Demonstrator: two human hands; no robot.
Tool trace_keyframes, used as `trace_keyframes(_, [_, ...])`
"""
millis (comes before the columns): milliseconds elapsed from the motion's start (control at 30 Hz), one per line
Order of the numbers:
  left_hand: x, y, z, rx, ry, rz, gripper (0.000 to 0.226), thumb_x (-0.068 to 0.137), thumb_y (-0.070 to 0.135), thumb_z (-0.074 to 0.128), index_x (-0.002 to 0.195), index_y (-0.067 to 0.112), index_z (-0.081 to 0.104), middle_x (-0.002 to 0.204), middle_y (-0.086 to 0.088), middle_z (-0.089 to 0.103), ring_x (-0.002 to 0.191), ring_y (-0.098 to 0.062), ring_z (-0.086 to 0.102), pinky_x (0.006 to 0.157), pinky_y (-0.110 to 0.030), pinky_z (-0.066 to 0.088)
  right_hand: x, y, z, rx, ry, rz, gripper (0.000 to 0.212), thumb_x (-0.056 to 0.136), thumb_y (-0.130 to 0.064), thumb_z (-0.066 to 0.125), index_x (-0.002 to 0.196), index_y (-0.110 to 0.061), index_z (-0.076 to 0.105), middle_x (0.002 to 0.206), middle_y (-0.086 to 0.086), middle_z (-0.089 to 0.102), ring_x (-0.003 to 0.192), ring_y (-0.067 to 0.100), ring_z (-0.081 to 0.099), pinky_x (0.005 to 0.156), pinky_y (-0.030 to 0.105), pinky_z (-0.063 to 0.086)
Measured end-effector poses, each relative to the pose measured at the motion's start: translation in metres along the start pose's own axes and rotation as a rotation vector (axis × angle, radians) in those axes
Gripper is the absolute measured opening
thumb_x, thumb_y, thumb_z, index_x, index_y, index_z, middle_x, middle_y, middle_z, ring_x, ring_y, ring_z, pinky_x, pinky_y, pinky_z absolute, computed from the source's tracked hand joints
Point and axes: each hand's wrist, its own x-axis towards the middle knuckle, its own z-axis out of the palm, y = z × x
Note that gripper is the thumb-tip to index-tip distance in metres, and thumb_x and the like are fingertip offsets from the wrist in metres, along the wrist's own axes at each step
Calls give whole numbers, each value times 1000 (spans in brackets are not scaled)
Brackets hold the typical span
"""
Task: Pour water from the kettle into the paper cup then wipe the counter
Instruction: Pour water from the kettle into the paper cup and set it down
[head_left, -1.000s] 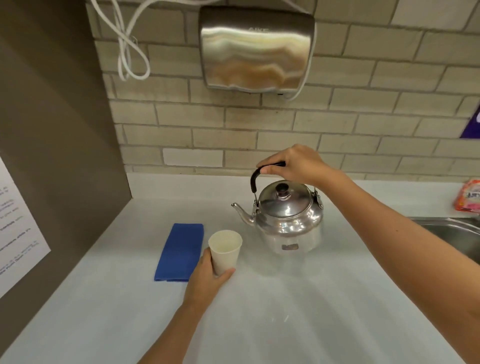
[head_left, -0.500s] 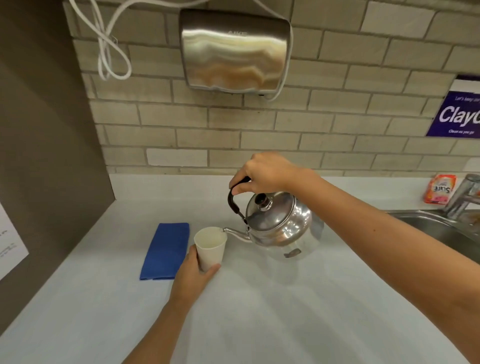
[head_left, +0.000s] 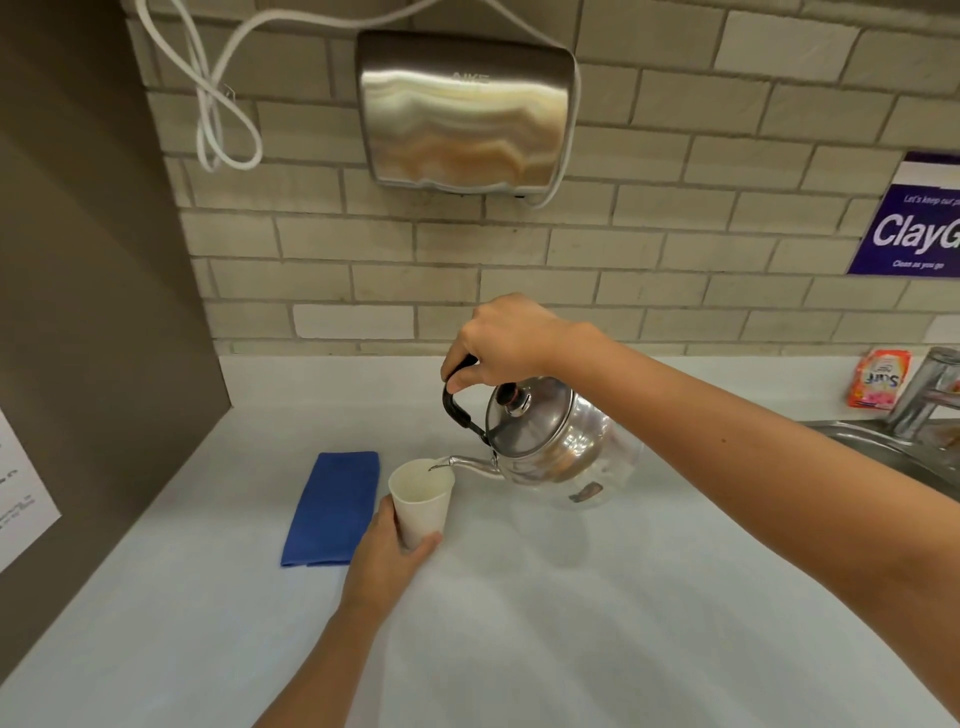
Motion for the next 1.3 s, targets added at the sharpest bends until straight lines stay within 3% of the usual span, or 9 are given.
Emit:
trace_keyframes(200, [1, -1, 0, 6, -5, 2, 76, 73, 38, 75, 134, 23, 32, 132, -3, 53, 114, -20, 52, 92, -35, 47, 0, -2, -2, -22, 13, -14, 26, 86, -49, 54, 105, -37, 66, 59, -15, 43, 61, 11, 42, 46, 21, 24])
trace_keyframes(400, [1, -1, 1, 15, 3, -4, 76, 73, 38, 75, 134, 22, 33, 132, -4, 53, 114, -21, 52, 93, -36, 46, 1, -2, -1, -22, 20, -23, 26, 87, -49, 53, 106, -36, 66, 85, -7, 71, 65, 11, 45, 46, 22, 26])
trace_keyframes(633, [2, -2, 1, 14, 7, -13, 75, 72, 39, 75, 132, 24, 34, 130, -2, 54, 111, -19, 53, 88, -32, 45, 2, -4, 3, -14, 17, -19, 26, 87, -48, 54, 105, -35, 67, 85, -7, 71, 63, 10, 43, 45, 21, 23])
trace_keyframes(1300, [0, 0, 0, 3, 2, 7, 75, 73, 38, 74, 134, 23, 33, 130, -1, 54, 114, -19, 53, 95, -38, 49, 1, -6, 1, -50, -18, -23, 28, 88, -47, 53, 108, -33, 66, 90, -5, 72, 67, 11, 44, 46, 21, 26])
